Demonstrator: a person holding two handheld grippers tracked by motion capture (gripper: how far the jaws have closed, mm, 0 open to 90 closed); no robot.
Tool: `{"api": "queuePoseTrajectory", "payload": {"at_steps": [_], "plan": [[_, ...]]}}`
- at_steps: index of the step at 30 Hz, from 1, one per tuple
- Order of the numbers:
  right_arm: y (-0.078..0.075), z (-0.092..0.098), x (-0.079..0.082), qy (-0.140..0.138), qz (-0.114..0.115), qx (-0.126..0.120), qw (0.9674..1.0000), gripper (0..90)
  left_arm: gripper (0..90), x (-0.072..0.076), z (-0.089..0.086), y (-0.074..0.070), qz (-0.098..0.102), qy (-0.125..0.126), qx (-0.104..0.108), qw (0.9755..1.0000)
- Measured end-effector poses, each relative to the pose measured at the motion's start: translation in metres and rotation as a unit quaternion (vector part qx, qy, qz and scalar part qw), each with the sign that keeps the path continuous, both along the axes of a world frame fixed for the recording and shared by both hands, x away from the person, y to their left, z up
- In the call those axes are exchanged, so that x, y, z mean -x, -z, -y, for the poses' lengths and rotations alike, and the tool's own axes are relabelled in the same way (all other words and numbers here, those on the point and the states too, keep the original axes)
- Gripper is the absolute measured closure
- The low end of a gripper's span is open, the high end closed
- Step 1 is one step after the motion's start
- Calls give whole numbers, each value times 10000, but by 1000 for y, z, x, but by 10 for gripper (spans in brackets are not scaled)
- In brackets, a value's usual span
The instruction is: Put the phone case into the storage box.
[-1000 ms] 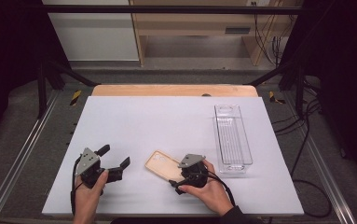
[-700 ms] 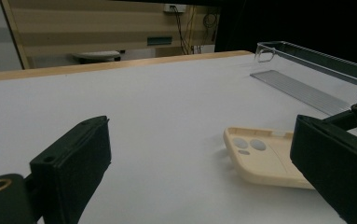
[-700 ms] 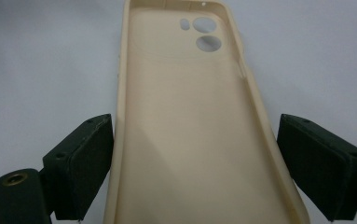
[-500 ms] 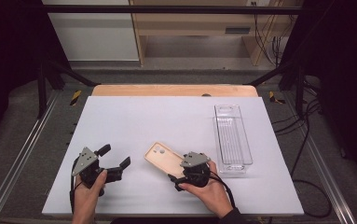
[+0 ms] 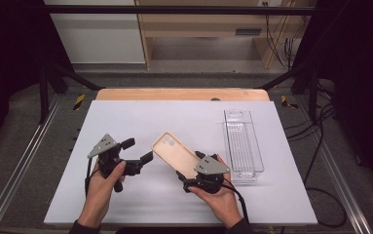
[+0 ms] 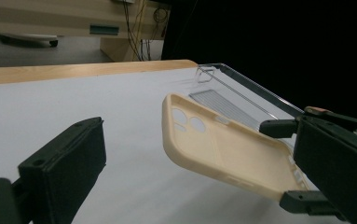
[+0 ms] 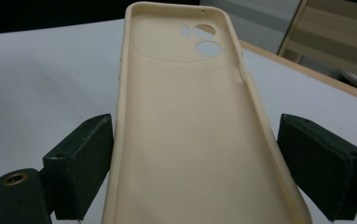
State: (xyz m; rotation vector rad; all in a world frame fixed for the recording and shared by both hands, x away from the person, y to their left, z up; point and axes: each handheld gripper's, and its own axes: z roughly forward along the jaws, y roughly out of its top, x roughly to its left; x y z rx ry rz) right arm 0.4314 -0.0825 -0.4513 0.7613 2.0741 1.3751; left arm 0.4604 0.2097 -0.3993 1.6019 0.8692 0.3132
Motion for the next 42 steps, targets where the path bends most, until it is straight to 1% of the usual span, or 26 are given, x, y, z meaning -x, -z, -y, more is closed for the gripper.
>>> {"api": "queuePoseTrajectory", "payload": {"at_steps": [1,2,3,4,5,6,8,11,12,13,15,18,19,20,21,23,24,26,27,28,29,30,31,32,36,42], "plan": [[-1,-1,1,32,48,-76,10000,126,20,-2,1,3,-44,-5,121,9999],[-1,-1,1,39,70,-105,9999,126,21,-3,2,6,-104,-23,165,9998],[-1,-1,1,39,70,-105,9999,126,26,-3,2,6,-104,-23,165,9998],[-2,-3,2,43,121,-127,9998,126,27,-3,4,10,-234,-18,109,9997],[-2,-3,2,43,121,-127,9998,126,27,-3,5,12,-287,25,46,9996],[-2,-4,3,40,134,-135,9998,126,29,-1,4,14,-275,28,33,9996],[-3,-5,4,29,174,-143,9997,125,37,1,3,18,-360,-10,124,9993],[-3,-11,7,4,220,-143,9997,125,75,2,3,24,-531,35,253,9983],[-3,-11,7,4,220,-143,9997,125,87,2,3,24,-531,35,253,9983],[-3,-12,7,-11,238,-164,9996,125,87,1,3,25,-587,55,337,9977],[-3,-16,8,-2,269,-163,9995,124,132,1,3,26,-665,106,439,9968],[-4,-18,9,-33,285,-157,9995,123,197,2,3,26,-684,129,467,9965],[-4,-19,9,-57,281,-152,9995,124,197,1,2,26,-702,146,513,9961],[-4,-21,9,-77,298,-116,9995,123,250,2,2,26,-712,120,552,9959],[-4,-21,9,-77,298,-116,9995,123,250,2,1,26,-716,94,577,9957],[-4,-22,10,-76,314,-104,9994,123,317,2,0,25,-745,53,610,9953],[-4,-22,10,-79,309,-109,9994,123,317,2,-1,25,-762,26,633,9951],[-2,-23,9,-90,292,-97,9995,122,385,2,-3,26,-799,-17,715,9942],[-2,-23,9,-90,292,-97,9995,122,385,2,-4,26,-830,-27,778,9935],[-2,-24,10,-88,298,-69,9995,122,431,2,-5,26,-855,-50,839,9928],[-2,-24,10,-88,298,-69,9995,122,431,2,-6,26,-872,-60,897,9921],[0,-26,10,-98,289,-23,9995,122,483,2,-8,26,-898,-98,1016,9907],[0,-26,10,-98,289,-23,9995,122,505,2,-8,26,-898,-98,1016,9907],[1,-27,10,-105,274,-8,9996,121,505,2,-9,26,-894,-104,1060,9903],[3,-29,10,-119,243,22,9996,121,587,3,-12,25,-900,-95,1207,9886],[6,-33,10,-141,216,87,9996,120,673,5,-11,23,-918,-46,1277,9876]]}}
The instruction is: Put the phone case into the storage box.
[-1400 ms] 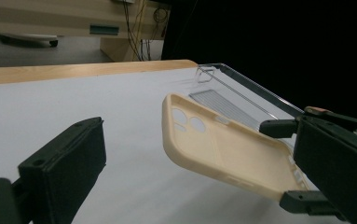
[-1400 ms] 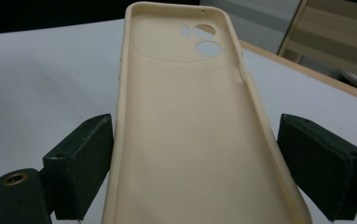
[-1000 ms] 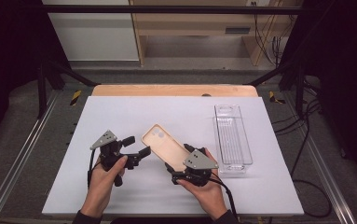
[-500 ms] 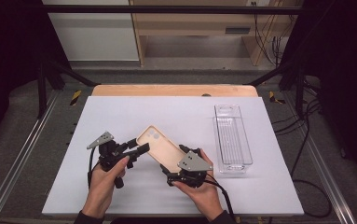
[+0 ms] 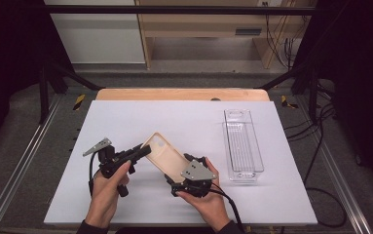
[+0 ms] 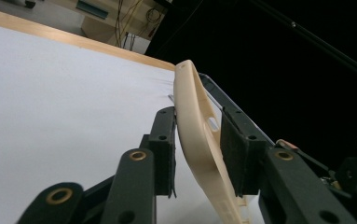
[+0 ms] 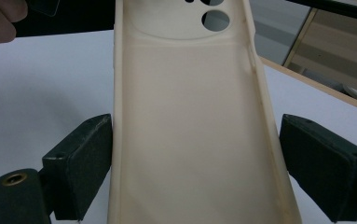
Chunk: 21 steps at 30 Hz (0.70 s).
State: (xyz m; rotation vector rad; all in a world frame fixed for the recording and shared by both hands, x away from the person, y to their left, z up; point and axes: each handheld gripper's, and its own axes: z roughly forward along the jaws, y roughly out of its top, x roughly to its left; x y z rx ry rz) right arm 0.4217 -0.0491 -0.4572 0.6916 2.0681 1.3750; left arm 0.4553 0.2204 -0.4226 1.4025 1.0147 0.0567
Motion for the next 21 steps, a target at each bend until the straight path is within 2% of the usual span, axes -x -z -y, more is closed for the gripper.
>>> {"api": "queuePoseTrajectory", "payload": {"at_steps": [3,9,21], "plan": [[1,-2,0,-4,7,43,10000,120,727,1,1,-1,15,24,63,10000],[2,-4,0,31,-50,69,10000,119,779,5,4,-4,31,66,151,9999],[2,-9,-1,45,-124,26,9999,113,794,14,9,-16,294,-45,-63,9995]]}}
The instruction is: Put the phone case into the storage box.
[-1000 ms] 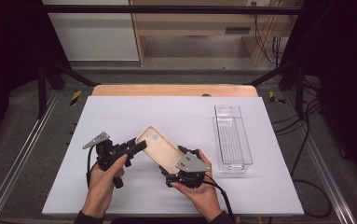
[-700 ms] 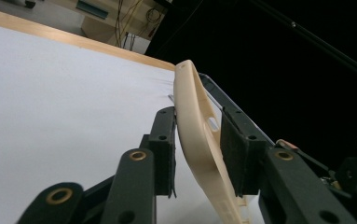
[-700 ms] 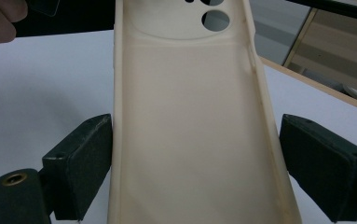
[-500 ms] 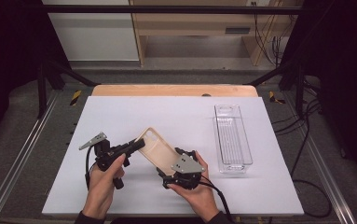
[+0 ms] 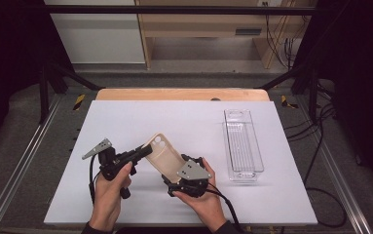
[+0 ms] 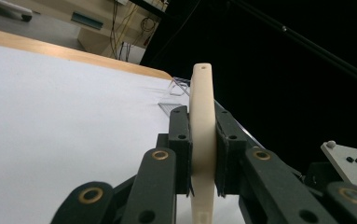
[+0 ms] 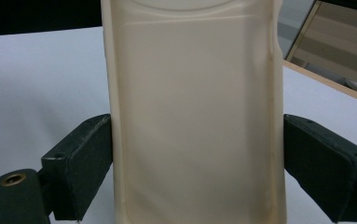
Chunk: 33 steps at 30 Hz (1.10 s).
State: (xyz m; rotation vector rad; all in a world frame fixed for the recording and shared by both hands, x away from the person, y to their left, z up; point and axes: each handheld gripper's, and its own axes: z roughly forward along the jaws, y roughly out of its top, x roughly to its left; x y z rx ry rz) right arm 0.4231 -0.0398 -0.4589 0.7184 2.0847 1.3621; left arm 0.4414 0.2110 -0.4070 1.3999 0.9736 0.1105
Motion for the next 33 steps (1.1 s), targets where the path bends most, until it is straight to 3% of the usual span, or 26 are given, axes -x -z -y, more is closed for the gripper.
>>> {"api": "queuePoseTrajectory", "payload": {"at_steps": [9,17,33], "plan": [[-10,-4,-1,-22,-100,-19,9999,41,794,6,6,-10,315,-56,-354,9989],[-25,-5,-5,-56,-157,-148,9998,33,794,10,9,-15,471,-52,-463,9978],[-41,-14,-11,-145,-241,-21,9996,34,793,13,14,-18,545,-7,-592,9968]]}}
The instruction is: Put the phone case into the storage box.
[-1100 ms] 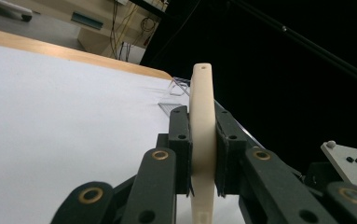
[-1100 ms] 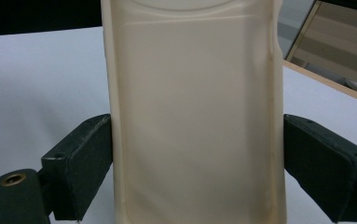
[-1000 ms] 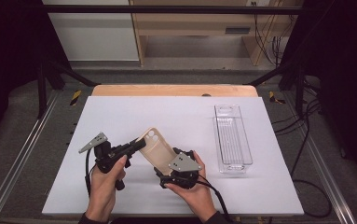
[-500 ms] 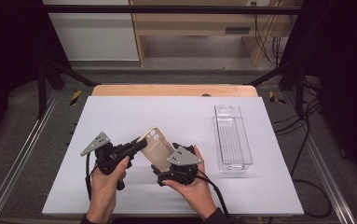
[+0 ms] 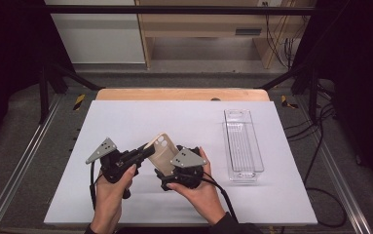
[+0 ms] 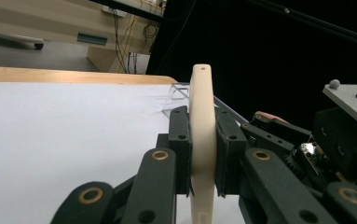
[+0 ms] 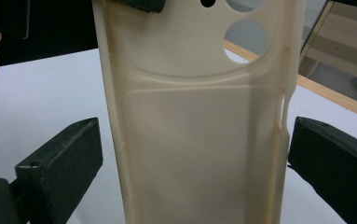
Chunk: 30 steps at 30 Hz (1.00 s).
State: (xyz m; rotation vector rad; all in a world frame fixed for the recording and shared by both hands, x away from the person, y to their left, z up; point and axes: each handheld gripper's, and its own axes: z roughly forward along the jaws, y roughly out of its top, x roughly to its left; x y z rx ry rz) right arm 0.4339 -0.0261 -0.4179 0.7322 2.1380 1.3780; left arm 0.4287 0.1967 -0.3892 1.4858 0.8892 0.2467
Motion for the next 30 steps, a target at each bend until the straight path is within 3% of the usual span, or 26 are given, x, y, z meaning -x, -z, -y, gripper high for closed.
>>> {"api": "queuePoseTrajectory", "payload": {"at_steps": [15,30], "plan": [[-7,-8,-8,36,-161,-6,9999,39,793,1,4,0,-8,91,-101,9999],[-9,-10,-14,71,-428,-179,9989,41,793,0,6,2,-53,142,-136,9998]]}}
